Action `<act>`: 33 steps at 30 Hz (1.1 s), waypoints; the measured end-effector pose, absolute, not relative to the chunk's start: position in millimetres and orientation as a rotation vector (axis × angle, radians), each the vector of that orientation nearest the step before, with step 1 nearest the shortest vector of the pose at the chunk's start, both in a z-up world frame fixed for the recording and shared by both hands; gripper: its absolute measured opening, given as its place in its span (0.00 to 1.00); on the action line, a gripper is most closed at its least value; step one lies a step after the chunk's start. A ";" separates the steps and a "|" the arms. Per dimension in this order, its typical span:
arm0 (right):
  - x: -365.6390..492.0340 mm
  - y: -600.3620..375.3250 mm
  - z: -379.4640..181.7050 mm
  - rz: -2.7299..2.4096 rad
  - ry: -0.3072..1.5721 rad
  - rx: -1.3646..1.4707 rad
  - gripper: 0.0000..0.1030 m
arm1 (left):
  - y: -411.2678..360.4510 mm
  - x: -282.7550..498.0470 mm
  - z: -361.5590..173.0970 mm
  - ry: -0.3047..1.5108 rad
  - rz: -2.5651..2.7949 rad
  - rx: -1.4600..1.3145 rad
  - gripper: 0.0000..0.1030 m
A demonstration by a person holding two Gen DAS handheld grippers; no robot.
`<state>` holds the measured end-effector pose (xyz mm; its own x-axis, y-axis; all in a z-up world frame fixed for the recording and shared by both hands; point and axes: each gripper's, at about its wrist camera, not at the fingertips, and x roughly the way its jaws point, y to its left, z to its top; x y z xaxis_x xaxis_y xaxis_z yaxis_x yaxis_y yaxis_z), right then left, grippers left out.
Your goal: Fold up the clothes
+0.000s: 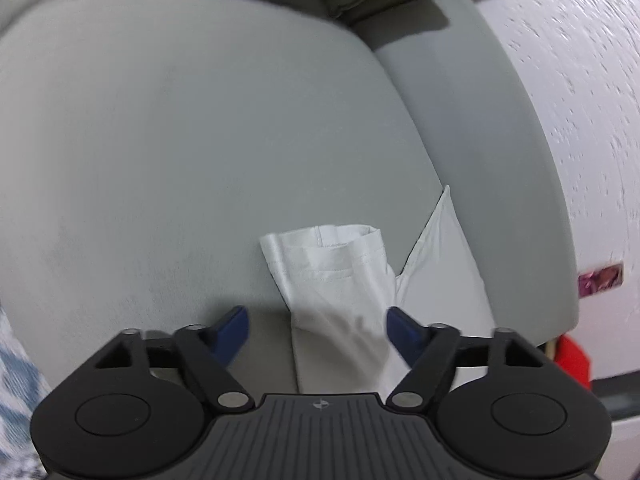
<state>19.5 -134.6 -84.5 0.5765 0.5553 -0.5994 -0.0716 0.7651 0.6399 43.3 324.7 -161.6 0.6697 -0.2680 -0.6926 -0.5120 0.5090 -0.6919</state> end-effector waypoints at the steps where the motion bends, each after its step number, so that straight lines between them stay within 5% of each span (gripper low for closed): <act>1: 19.0 -135.3 -84.7 0.391 0.890 0.608 0.66 | 324.0 45.3 -163.5 0.866 0.156 -1.078 0.62; 9: 15.6 -137.2 -88.1 0.379 0.898 0.607 0.68 | 324.3 66.2 -170.2 0.865 0.278 -1.085 0.54; 15: 12.8 -139.4 -93.5 0.368 0.912 0.604 0.69 | 314.7 85.5 -168.4 0.924 0.323 -0.978 0.30; 18: 11.8 -141.4 -96.9 0.365 0.921 0.605 0.69 | 318.5 86.0 -174.4 0.932 0.354 -1.004 0.03; 24: 10.3 -145.9 -99.2 0.363 0.926 0.615 0.69 | 296.2 89.1 -153.0 0.881 0.331 -0.823 0.00; 33: 8.1 -161.7 -104.5 0.329 0.921 0.658 0.69 | 179.3 68.5 -95.4 0.713 0.096 -0.191 0.00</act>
<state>8.1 -161.7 -104.5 0.5751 0.5273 -0.6255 0.0117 0.7592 0.6507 68.5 179.3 -95.4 0.7530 0.0226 -0.6577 -0.1525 0.9782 -0.1410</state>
